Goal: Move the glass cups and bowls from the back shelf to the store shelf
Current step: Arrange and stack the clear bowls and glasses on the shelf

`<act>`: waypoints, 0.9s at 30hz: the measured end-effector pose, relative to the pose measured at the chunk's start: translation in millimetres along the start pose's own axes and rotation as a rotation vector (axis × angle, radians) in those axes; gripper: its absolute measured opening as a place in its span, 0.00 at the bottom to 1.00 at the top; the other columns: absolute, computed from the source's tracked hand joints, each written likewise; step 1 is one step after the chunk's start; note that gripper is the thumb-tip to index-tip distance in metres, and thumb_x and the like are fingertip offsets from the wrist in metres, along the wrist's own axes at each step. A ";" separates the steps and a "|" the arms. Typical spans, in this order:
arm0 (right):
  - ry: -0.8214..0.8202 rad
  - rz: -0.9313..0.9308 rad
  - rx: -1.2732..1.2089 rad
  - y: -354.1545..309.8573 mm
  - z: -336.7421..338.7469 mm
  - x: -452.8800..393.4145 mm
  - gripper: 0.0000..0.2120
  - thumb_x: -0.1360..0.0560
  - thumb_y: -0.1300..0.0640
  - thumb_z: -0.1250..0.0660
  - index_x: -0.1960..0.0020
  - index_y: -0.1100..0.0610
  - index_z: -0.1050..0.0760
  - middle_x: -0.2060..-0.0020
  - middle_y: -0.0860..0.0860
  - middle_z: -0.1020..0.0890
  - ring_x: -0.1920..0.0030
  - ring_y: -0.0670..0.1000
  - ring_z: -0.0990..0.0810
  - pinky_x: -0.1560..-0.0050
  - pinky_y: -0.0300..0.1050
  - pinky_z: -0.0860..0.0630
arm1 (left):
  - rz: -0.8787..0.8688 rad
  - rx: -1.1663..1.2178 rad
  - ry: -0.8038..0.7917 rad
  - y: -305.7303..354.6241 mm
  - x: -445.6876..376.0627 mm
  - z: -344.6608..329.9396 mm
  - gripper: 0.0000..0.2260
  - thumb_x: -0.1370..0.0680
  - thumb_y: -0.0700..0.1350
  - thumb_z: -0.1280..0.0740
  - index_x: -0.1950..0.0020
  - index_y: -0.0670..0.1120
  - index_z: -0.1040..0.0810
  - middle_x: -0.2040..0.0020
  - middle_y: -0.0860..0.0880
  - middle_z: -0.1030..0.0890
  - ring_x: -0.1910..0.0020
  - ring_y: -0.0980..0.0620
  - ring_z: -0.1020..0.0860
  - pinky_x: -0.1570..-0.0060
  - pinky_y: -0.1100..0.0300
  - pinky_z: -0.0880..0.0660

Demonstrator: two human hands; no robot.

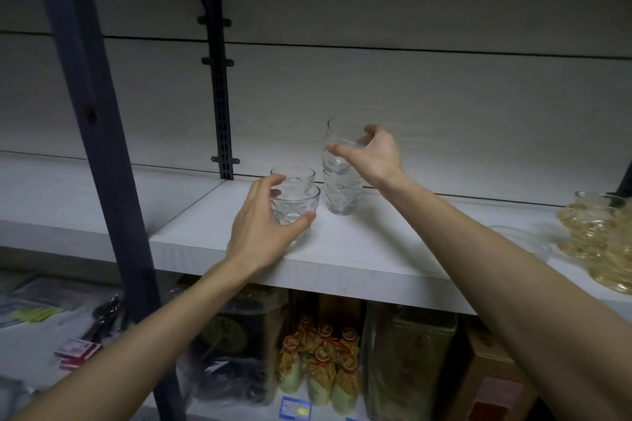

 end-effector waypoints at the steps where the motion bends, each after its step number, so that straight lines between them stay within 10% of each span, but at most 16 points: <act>1: -0.021 -0.010 0.039 3.7 -6.6 -3.0 0.50 0.38 0.37 0.20 0.25 0.57 0.33 0.38 0.51 0.20 0.36 0.53 0.21 0.34 0.52 0.25 | 0.004 0.017 -0.004 -1.0 -0.4 -0.7 0.34 0.30 0.59 0.23 0.27 0.56 0.33 0.32 0.60 0.28 0.38 0.60 0.27 0.39 0.49 0.23; 19: -0.213 -0.102 0.075 48.6 -37.1 -2.9 0.51 0.36 0.39 0.19 0.24 0.63 0.36 0.32 0.56 0.24 0.33 0.57 0.23 0.32 0.50 0.27 | -0.021 0.303 0.173 16.6 -87.7 39.7 0.37 0.32 0.55 0.19 0.28 0.49 0.29 0.33 0.54 0.24 0.38 0.61 0.25 0.39 0.61 0.23; 27: -0.235 -0.102 0.097 45.3 -29.8 3.4 0.44 0.34 0.42 0.19 0.29 0.64 0.32 0.39 0.55 0.22 0.37 0.57 0.21 0.36 0.49 0.24 | -0.022 0.108 -0.090 -8.4 -95.9 -22.1 0.43 0.33 0.55 0.18 0.24 0.48 0.34 0.29 0.51 0.26 0.34 0.52 0.25 0.32 0.53 0.27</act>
Point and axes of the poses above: each hand's wrist, its own x-axis away from the middle knuckle, its own z-axis out of the back of the hand, y = z × x, the point moved 10 cm from there along -x, towards the middle knuckle
